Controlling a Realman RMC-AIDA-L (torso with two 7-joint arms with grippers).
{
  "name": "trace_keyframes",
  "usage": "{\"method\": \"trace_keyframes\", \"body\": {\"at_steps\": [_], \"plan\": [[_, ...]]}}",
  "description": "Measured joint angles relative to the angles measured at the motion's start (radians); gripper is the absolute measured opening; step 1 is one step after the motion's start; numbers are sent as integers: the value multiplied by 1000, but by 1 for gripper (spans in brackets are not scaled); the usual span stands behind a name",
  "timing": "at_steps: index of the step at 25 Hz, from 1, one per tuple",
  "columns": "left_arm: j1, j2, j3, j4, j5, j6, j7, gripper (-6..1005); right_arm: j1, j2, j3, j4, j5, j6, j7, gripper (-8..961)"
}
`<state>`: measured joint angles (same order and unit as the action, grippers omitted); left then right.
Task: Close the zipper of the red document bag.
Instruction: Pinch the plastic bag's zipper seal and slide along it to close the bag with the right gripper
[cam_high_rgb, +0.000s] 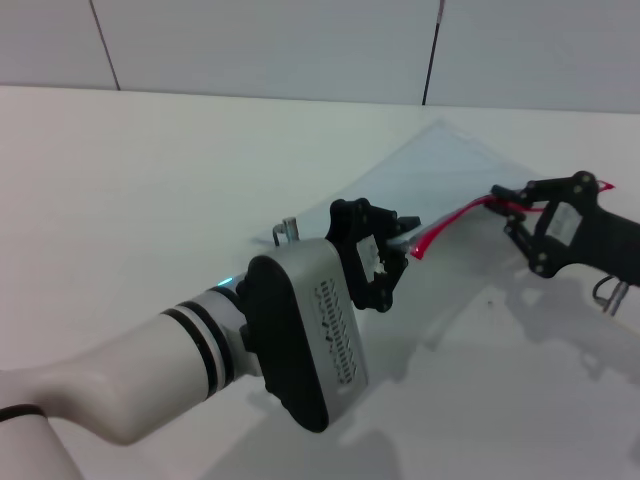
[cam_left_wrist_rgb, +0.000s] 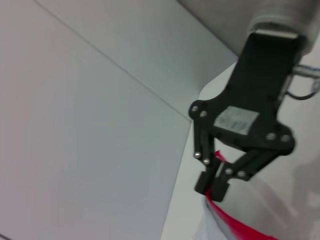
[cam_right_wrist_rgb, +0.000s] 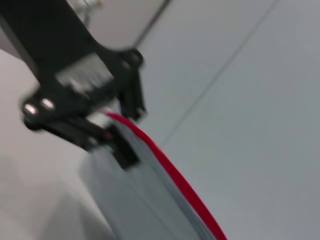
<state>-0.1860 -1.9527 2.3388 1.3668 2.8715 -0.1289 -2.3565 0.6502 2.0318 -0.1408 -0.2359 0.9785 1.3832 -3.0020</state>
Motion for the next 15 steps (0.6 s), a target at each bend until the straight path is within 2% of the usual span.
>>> {"method": "trace_keyframes", "body": {"at_steps": [4, 15], "plan": [[2, 13, 23, 17, 0, 0, 0, 22, -12, 0, 3, -11, 45, -50, 0, 75], [2, 15, 56, 15, 0, -17, 0, 20, -14, -1, 3, -56, 274, -317, 0, 77]]}}
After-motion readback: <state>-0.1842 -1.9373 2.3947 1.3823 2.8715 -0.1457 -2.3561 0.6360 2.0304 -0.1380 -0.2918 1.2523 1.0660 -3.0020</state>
